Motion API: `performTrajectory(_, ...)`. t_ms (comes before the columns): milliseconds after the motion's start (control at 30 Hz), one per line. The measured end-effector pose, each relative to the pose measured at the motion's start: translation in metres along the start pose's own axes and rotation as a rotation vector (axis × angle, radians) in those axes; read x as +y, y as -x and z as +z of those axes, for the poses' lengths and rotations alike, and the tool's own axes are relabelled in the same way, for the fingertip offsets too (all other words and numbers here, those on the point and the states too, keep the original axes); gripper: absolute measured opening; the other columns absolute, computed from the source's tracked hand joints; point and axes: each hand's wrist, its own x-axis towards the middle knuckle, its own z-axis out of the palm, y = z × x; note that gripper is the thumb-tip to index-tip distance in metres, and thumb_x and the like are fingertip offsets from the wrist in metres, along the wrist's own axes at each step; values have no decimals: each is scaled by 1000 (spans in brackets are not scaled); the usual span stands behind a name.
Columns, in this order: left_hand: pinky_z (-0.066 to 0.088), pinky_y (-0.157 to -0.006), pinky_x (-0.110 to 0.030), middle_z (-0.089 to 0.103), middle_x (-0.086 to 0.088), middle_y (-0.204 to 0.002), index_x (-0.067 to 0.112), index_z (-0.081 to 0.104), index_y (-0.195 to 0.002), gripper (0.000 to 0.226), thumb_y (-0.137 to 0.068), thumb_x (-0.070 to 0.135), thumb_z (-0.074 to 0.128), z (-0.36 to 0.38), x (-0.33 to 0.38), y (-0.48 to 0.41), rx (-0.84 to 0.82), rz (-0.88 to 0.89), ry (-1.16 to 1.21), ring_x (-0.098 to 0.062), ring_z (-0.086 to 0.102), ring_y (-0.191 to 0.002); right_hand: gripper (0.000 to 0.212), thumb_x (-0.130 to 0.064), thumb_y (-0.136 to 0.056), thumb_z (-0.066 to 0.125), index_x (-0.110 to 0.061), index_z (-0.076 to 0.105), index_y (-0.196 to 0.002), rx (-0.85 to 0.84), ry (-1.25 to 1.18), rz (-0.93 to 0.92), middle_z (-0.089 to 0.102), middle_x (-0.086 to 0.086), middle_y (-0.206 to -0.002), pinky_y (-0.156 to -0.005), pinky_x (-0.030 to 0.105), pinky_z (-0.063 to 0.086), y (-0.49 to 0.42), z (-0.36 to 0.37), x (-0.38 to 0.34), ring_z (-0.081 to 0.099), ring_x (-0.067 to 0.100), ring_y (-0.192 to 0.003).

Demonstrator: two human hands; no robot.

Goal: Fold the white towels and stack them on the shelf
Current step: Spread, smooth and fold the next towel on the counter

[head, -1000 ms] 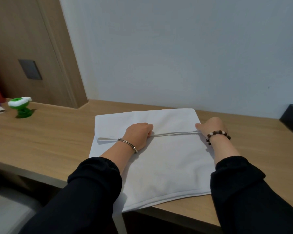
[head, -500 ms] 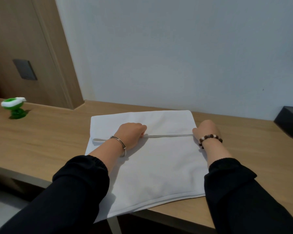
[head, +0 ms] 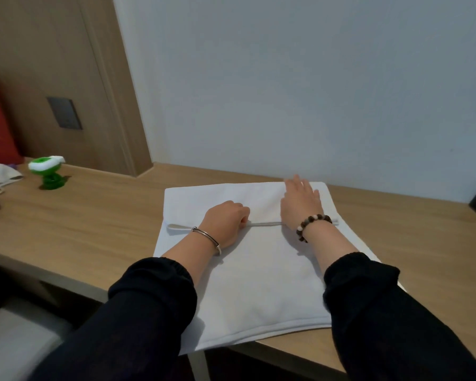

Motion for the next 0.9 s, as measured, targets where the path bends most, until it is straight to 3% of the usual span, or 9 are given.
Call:
performTrajectory(100,37,-64,-30,59,-1,-95,16,57,-87,11,-89,12,48,-1,-1,2,9,5,13,-21,50,-91,52,-28,-101,26,-16,16,-150,-133,-60,7,7,3,-160,-116,51,12,-9,10,-19,8,24,-146)
performTrajectory(200,38,-67,-32,60,-2,-99,15,60,-91,13,-92,16,47,-4,-1,4,16,13,10,-22,51,-94,56,-39,-100,15,-25,2,-153,-208,47,41,-9,-3,-160,-116,54,1,-6,28,-20,-6,20,-147)
performTrajectory(333,36,-66,-30,58,-4,-102,14,62,-98,20,-94,19,44,-12,-11,12,-4,35,-24,-23,51,-98,58,-43,-98,13,-29,0,-153,-188,58,47,-12,-6,-160,-115,57,0,-5,35,-18,-8,17,-147)
performTrajectory(567,36,-61,-33,56,-2,-104,17,55,-106,19,-93,23,42,-32,-70,60,-27,-24,-283,-24,51,-99,58,-43,-98,14,-29,2,-153,-174,75,50,-9,-6,-160,-115,56,2,-6,37,-18,-6,17,-147)
performTrajectory(700,40,-66,-38,57,-7,-100,11,57,-98,16,-92,13,43,-35,-81,70,-55,-37,-283,-28,52,-95,59,-43,-97,14,-29,3,-153,-173,55,52,-10,-6,-160,-115,56,1,-6,36,-18,-6,17,-147)
performTrajectory(900,40,-68,-35,59,-8,-98,8,62,-96,19,-92,11,43,-42,-87,75,-113,13,-256,-28,53,-94,60,-47,-97,14,-30,2,-153,-185,59,80,-11,-8,-160,-116,55,0,-5,34,-17,-6,17,-147)
